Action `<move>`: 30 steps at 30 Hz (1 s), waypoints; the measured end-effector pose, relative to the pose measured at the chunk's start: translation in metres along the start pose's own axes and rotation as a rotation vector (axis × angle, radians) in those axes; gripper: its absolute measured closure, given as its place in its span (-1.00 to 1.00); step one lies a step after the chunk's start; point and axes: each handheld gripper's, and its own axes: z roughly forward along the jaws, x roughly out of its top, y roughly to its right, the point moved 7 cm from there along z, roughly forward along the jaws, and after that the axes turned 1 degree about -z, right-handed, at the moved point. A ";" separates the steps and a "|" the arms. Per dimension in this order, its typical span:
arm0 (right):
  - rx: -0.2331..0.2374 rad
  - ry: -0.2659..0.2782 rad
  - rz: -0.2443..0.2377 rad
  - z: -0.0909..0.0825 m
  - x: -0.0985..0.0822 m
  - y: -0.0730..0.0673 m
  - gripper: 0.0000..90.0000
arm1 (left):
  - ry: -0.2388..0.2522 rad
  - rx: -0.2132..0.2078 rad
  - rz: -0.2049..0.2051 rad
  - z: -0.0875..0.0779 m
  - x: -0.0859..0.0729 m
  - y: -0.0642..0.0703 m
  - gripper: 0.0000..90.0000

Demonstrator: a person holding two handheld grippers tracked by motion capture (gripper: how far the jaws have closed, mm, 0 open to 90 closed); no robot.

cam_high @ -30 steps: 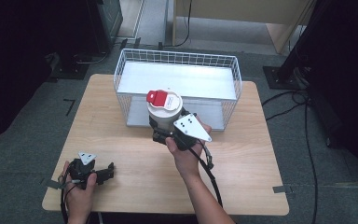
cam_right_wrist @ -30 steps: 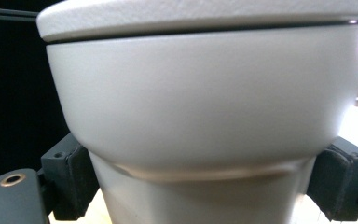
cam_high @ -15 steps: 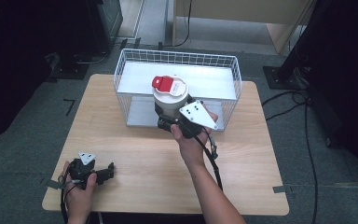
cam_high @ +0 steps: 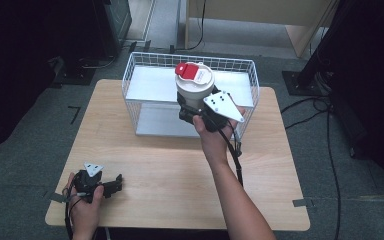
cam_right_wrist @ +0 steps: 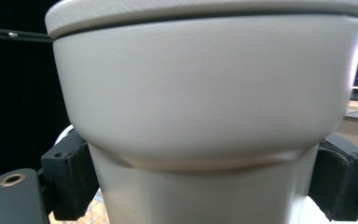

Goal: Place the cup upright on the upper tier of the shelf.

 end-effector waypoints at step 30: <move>-0.107 -0.064 0.011 0.082 0.004 0.049 -0.75 | 0.003 0.001 0.000 0.000 0.000 0.000 -1.00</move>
